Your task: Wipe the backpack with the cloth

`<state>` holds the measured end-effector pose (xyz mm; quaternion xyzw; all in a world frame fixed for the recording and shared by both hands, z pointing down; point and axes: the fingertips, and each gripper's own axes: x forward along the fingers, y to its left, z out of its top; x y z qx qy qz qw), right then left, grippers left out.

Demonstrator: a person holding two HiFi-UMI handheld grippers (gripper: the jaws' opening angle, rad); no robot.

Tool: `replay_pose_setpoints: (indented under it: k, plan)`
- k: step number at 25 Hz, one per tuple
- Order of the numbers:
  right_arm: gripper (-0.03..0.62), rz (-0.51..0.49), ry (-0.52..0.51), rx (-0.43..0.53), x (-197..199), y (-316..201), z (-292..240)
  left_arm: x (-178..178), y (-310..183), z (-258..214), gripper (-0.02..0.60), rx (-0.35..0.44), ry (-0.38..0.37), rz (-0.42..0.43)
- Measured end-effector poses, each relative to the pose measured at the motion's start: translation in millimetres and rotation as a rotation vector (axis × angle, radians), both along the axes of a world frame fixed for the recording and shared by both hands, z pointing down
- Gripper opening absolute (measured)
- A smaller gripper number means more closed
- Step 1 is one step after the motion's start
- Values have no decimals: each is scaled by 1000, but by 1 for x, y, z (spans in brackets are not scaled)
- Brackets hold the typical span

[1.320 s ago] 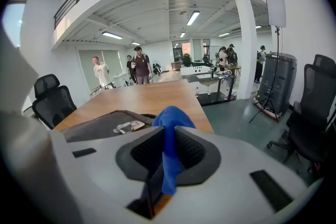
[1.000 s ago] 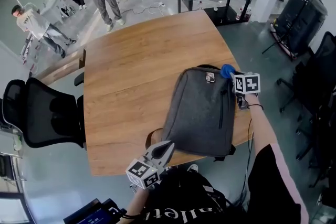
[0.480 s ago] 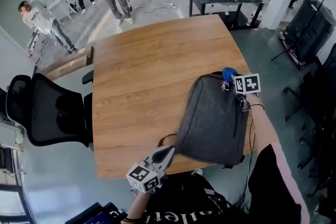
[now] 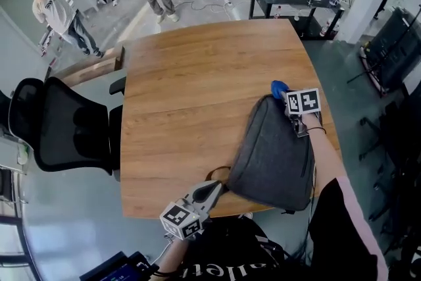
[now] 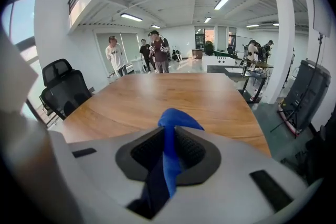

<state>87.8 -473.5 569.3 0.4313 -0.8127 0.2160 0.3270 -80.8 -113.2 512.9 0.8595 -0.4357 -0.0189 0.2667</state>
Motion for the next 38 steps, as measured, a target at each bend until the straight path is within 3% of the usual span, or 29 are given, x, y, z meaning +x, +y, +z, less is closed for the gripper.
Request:
replay_pose_setpoints:
  k: [14,21,30,38]
  plan:
    - [66,-138,62,-7,-67,0,1,-26,1,12,0,-9,37,-67]
    - [66,-281,97,-24,-108,16,5,-47,-5,10,0,6,36,-109]
    - [66,-321,225,-74,-115,20,26,-62,-9,13,0,-1,32,-122]
    - [66,-364,232,-114,-119,37,26,-63,-12,13,0,3,30,-108]
